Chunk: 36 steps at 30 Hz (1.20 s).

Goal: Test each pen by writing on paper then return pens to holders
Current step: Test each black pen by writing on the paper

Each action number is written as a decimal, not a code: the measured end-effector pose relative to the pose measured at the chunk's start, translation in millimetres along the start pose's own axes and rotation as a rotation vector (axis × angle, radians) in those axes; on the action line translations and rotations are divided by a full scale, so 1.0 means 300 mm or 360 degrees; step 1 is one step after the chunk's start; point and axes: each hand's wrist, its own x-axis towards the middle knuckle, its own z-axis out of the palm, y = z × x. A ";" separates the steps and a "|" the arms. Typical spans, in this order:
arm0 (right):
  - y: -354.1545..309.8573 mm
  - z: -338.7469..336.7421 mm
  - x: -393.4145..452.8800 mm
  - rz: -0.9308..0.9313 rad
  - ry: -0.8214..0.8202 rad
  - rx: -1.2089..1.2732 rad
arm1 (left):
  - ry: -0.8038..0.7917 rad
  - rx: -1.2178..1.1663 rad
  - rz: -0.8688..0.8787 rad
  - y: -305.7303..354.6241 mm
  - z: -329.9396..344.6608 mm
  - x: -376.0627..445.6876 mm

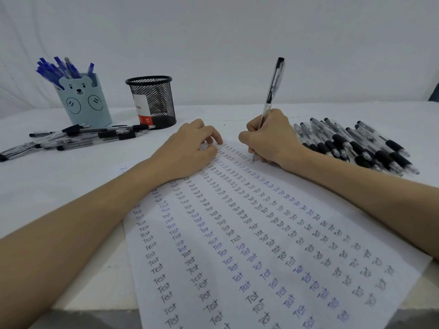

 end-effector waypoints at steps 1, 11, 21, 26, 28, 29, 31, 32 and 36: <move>0.002 0.002 0.001 -0.0020 0.0017 -0.0011 | -0.0002 0.0007 0.0001 0.001 0.000 0.000; -0.002 -0.046 0.026 0.0365 -0.0010 0.0441 | -0.0208 0.0006 -0.0108 0.029 -0.046 -0.016; -0.004 -0.104 0.042 0.0366 0.0003 0.0574 | -0.0521 -0.0068 -0.0194 0.088 -0.051 -0.046; -0.017 -0.118 0.038 0.0350 0.0051 0.0568 | -0.0509 -0.0074 -0.0200 0.081 -0.046 -0.043; -0.017 -0.122 0.039 0.0372 0.0116 0.0598 | -0.0498 -0.0073 -0.0185 0.080 -0.044 -0.043; -0.016 -0.124 0.042 0.0398 0.0152 0.0620 | -0.0489 -0.0079 -0.0179 0.078 -0.044 -0.043; -0.013 -0.132 0.047 0.0446 0.0205 0.0654 | -0.0476 -0.0077 -0.0169 0.078 -0.042 -0.044; -0.010 -0.139 0.050 0.0451 0.0211 0.0645 | -0.0469 -0.0070 -0.0159 0.078 -0.038 -0.045; -0.003 -0.192 0.064 0.0397 0.0075 0.0401 | -0.0321 -0.0016 -0.0075 0.085 -0.012 -0.041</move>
